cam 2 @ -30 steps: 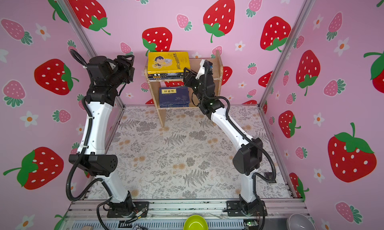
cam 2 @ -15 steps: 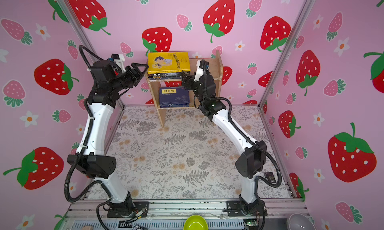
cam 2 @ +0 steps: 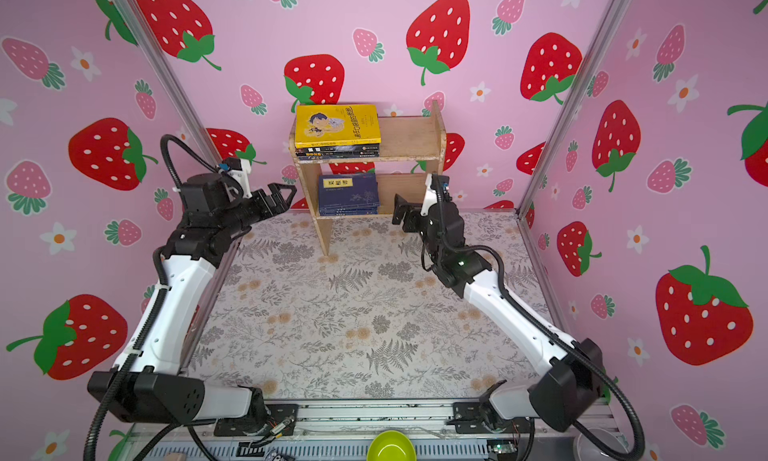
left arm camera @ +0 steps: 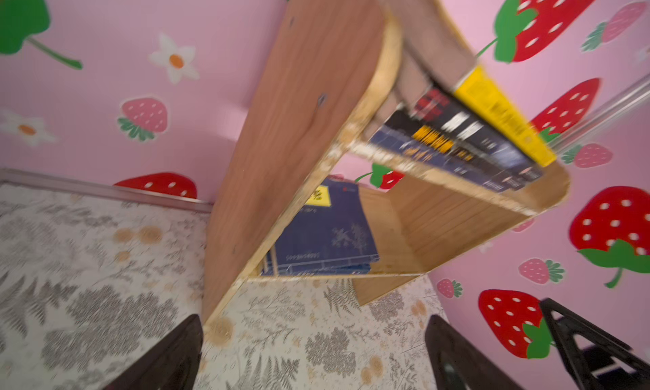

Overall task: Stacking books/files
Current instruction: Reset both arms

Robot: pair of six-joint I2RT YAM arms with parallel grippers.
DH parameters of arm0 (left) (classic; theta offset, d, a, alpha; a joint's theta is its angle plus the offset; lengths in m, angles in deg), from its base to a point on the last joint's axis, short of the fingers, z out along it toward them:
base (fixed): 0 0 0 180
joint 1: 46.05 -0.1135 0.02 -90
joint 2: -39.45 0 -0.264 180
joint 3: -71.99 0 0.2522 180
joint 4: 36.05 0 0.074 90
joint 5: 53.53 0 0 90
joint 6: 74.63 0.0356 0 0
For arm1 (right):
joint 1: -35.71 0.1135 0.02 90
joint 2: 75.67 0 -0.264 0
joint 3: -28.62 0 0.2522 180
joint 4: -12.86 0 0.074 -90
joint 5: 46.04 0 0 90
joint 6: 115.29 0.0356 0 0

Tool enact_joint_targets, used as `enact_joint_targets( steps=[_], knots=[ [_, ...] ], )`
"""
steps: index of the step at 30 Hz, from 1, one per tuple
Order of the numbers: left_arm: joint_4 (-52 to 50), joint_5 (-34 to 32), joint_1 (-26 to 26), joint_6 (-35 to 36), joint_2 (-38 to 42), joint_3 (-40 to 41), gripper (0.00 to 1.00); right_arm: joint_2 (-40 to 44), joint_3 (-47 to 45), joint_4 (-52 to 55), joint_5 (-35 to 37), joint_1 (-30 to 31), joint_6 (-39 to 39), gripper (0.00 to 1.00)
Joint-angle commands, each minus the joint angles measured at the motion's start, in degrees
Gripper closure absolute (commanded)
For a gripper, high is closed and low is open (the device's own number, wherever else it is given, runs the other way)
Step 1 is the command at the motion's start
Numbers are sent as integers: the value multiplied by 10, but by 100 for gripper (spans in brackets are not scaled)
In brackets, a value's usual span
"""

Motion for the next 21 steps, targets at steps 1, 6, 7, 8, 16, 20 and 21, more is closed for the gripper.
enact_joint_targets(
  steps=[1,6,7,8,16,20,21],
  knots=[
    [22,-133,0,73,53,111,1,73,-87,27,111,-2,9,0],
    [129,-221,0,97,120,294,1,157,-204,84,214,-20,46,0],
    [159,-225,0,105,125,323,1,167,-222,88,228,-25,54,0],
    [198,-236,1,113,128,361,1,178,-243,84,242,-33,57,0],
    [354,-339,-3,134,59,474,1,216,-345,19,254,-91,37,0],
    [499,-355,-7,145,21,541,1,201,-351,25,249,-105,42,0],
    [507,-355,-7,149,12,545,1,197,-350,25,250,-107,42,0]
  ],
)
